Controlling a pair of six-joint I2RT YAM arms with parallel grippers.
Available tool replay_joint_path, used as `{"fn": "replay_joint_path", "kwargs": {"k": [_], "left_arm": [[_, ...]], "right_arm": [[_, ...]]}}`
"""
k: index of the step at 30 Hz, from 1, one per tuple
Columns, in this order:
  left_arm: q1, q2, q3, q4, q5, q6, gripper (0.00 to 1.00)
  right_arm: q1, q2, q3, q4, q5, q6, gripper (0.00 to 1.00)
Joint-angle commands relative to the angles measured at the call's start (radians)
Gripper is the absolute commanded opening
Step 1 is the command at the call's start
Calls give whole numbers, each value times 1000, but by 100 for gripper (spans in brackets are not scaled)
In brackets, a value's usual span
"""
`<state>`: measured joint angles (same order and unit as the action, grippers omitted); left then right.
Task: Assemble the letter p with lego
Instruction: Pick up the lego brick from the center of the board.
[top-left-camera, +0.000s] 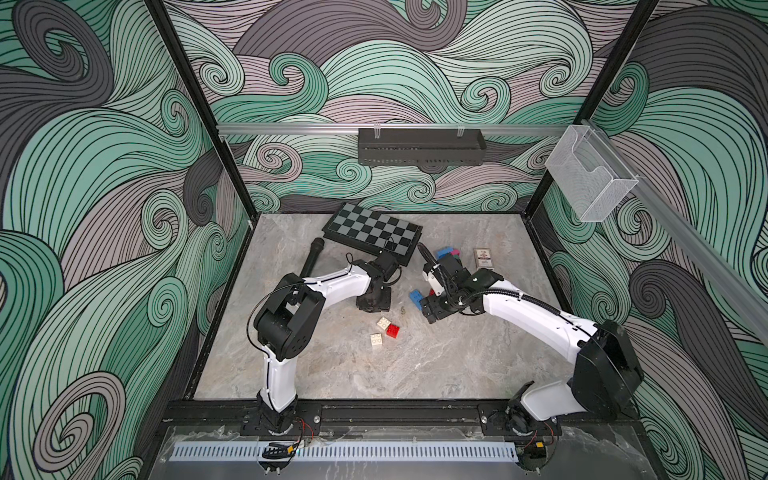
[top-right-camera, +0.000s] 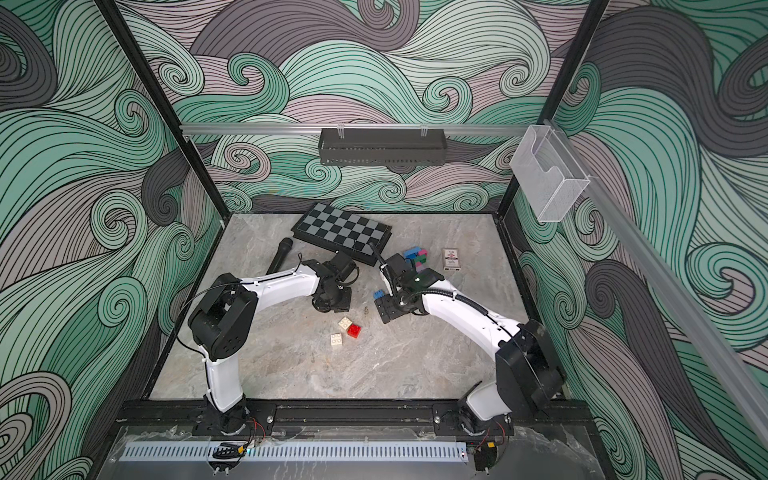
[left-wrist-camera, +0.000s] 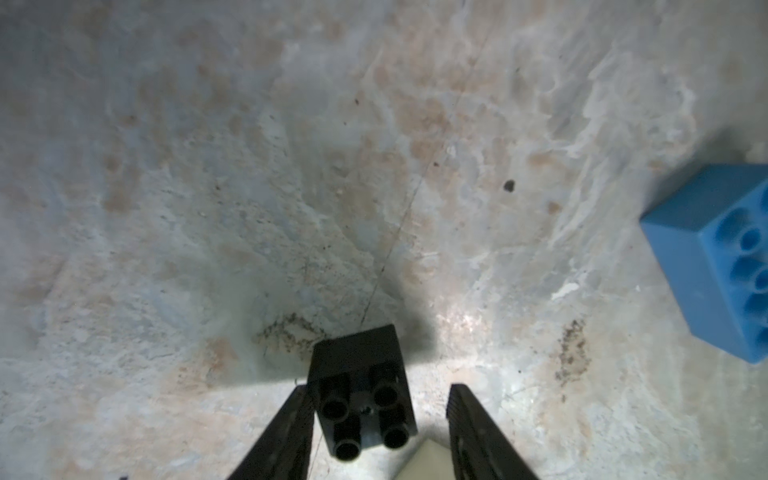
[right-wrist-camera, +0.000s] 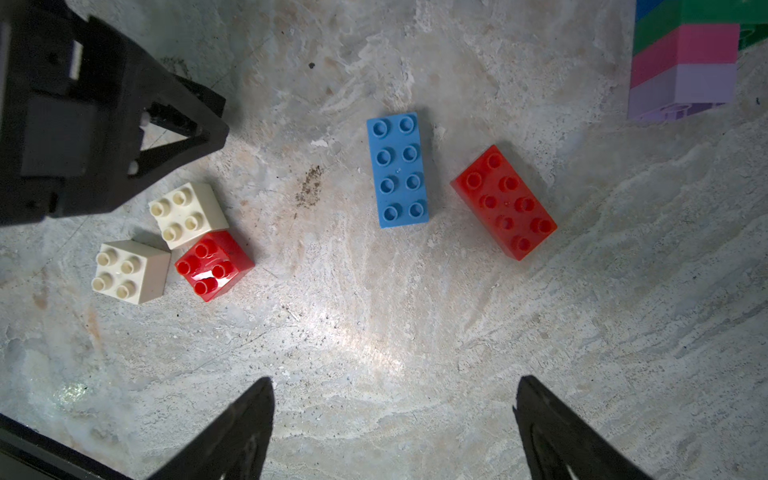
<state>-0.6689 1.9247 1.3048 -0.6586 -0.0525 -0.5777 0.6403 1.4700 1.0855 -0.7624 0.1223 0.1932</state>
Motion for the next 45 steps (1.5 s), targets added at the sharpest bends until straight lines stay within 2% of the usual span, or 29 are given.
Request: {"fn": "replay_joint_path", "kwargs": {"k": [1, 9, 19, 24, 30, 35, 41, 45], "left_arm": [[-6, 10, 25, -57, -48, -18, 52], [-9, -4, 13, -46, -64, -16, 45], [-9, 16, 7, -18, -53, -12, 42], [-9, 2, -3, -3, -59, -4, 32], [-9, -22, -25, 8, -68, 20, 29], [-14, -82, -52, 9, -46, 91, 30], [-47, -208, -71, -51, 15, 276, 30], [-76, -286, -95, -119, 29, 350, 30]], "right_arm": [[2, -17, -5, 16, -13, 3, 90], [2, -22, -9, 20, -16, 3, 90], [2, -23, -9, 19, -18, 2, 89], [3, -27, -9, 20, -16, 0, 88], [2, -34, -9, 18, -18, -1, 87], [3, -59, -3, 5, -6, 0, 87], [2, -101, -1, -23, 14, 2, 87], [-2, -135, -5, -44, 25, 2, 87]]}}
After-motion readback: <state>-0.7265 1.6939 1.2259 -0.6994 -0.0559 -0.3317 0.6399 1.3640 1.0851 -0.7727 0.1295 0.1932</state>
